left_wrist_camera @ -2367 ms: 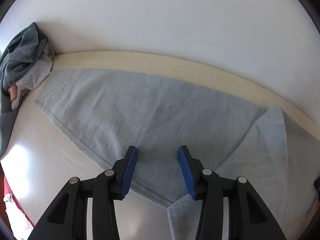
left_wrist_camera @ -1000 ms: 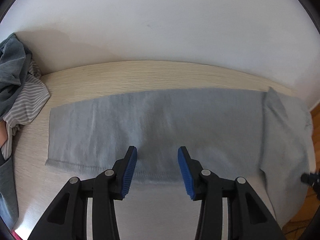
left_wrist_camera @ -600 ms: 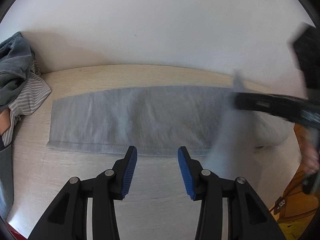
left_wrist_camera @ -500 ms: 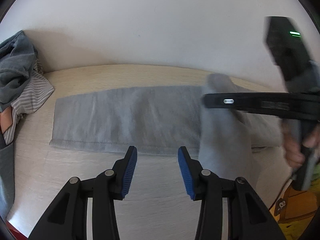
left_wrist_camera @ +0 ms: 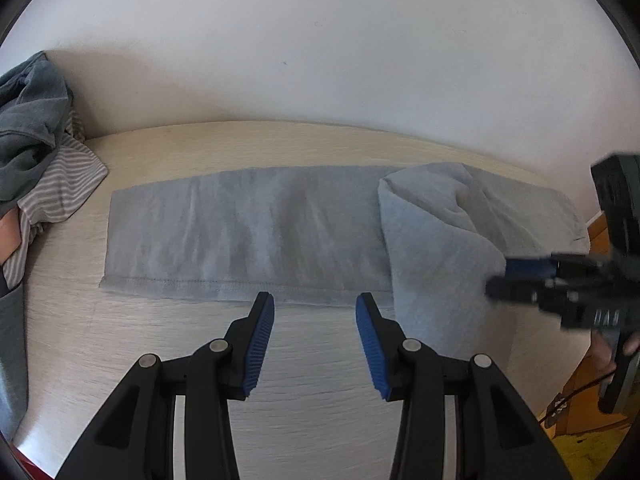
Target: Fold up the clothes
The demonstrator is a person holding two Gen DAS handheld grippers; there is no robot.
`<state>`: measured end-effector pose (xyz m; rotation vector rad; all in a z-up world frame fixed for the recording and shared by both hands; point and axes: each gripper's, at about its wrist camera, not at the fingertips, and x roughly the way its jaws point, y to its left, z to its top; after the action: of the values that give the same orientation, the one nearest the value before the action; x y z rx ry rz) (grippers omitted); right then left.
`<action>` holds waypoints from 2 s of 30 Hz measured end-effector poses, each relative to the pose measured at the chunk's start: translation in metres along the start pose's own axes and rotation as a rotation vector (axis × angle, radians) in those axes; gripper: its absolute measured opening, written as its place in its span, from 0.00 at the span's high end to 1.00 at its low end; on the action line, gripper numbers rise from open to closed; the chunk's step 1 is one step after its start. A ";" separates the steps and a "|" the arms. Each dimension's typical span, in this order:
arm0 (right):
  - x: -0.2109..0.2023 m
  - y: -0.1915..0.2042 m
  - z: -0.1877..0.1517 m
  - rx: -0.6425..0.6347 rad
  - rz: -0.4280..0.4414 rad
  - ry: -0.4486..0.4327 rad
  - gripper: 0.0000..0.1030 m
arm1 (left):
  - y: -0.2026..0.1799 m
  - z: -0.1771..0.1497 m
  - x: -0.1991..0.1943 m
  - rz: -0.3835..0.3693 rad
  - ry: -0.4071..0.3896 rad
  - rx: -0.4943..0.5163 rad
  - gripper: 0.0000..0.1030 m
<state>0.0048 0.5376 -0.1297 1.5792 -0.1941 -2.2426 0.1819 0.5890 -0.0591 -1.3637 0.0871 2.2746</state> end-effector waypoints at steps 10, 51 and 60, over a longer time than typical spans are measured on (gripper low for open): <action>-0.024 0.074 0.054 -0.219 0.164 -0.097 0.91 | 0.018 -0.004 -0.007 0.008 -0.033 -0.010 0.62; 0.030 -0.038 0.010 0.155 -0.110 -0.024 0.62 | 0.028 0.030 0.043 0.019 0.039 0.021 0.98; 0.036 -0.019 0.013 0.085 -0.119 -0.027 0.62 | 0.074 0.038 -0.002 0.065 -0.014 -0.031 0.98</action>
<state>-0.0222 0.5395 -0.1626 1.6444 -0.2112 -2.3761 0.1195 0.5340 -0.0529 -1.3795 0.0931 2.3476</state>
